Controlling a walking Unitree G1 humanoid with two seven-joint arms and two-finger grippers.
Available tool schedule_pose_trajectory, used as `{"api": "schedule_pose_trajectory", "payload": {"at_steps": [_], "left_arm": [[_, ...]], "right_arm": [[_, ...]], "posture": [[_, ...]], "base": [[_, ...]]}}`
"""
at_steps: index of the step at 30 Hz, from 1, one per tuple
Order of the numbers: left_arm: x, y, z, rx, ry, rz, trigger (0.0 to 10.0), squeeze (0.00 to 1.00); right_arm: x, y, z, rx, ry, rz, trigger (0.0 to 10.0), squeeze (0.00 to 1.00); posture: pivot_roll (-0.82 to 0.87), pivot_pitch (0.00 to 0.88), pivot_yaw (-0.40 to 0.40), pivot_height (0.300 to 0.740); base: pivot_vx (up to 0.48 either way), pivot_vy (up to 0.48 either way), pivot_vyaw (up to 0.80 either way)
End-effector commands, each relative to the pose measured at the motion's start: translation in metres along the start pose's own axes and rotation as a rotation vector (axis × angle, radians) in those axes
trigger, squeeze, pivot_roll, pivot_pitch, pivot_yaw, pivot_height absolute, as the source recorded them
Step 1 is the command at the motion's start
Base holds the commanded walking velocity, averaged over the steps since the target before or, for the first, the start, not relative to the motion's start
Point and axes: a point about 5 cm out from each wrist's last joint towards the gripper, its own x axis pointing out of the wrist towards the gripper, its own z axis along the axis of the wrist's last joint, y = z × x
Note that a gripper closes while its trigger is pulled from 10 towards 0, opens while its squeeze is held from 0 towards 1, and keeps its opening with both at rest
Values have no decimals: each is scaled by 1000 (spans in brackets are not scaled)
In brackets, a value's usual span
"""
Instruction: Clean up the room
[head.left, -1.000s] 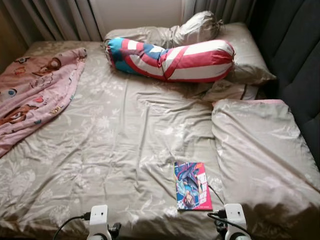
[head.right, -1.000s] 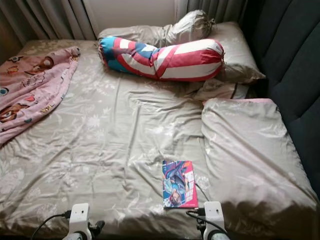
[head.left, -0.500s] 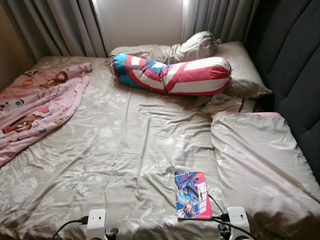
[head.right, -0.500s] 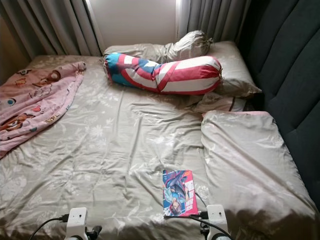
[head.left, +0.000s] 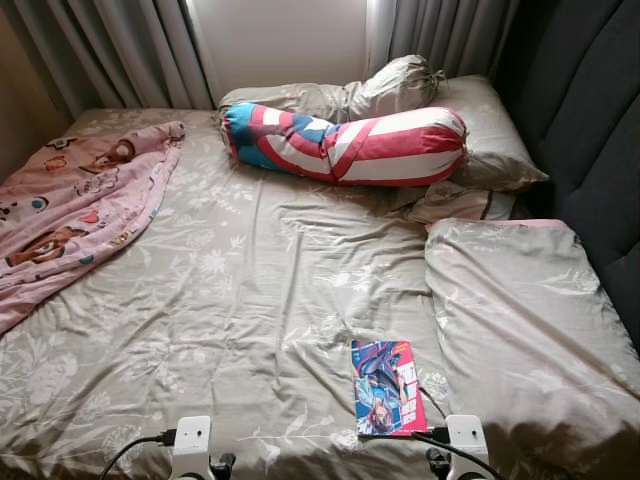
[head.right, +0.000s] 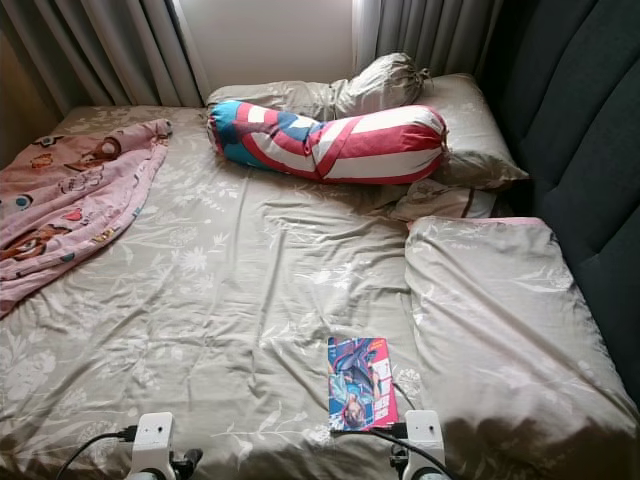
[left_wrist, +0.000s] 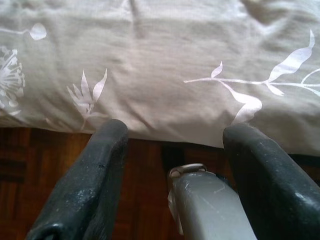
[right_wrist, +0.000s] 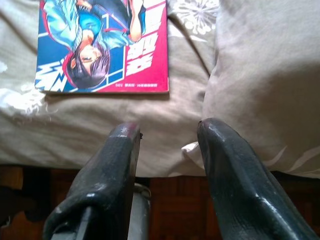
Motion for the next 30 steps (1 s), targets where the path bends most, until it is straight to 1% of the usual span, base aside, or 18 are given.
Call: {"api": "schedule_pose_trajectory", "payload": {"at_steps": [1,4,8,13,18,21,23,30], "left_arm": [[0,2,-2,6,18,3,10000,0],[0,2,-2,13,18,-1,10000,0],[-1,2,-4,15,21,-1,10000,0],[-2,4,-8,28,34,4,10000,0],[-2,4,-9,33,39,2,10000,0],[-2,4,-10,35,40,0,10000,0],[-2,4,-9,36,39,-1,10000,0],[-2,5,-9,40,41,0,10000,0]], "right_arm": [[0,3,-3,28,23,-6,10000,0],[-1,-1,-6,27,24,-7,10000,0],[-1,-1,-8,6,29,4,10000,0],[-4,-6,-17,0,46,4,10000,0],[-5,-7,-21,2,56,1,10000,0],[-5,-6,-22,-2,60,4,10000,0],[-5,-6,-22,9,61,2,10000,0],[-6,-4,-22,6,61,16,10000,0]], "posture": [[7,112,10,740],[7,117,10,740],[7,126,11,740],[9,146,14,740],[1,159,14,740],[1,160,14,740],[2,163,13,740],[1,159,14,740]], "base": [[0,0,0],[0,0,0],[0,0,0],[0,0,800],[0,0,800],[0,0,517],[0,0,0],[0,0,0]]}}
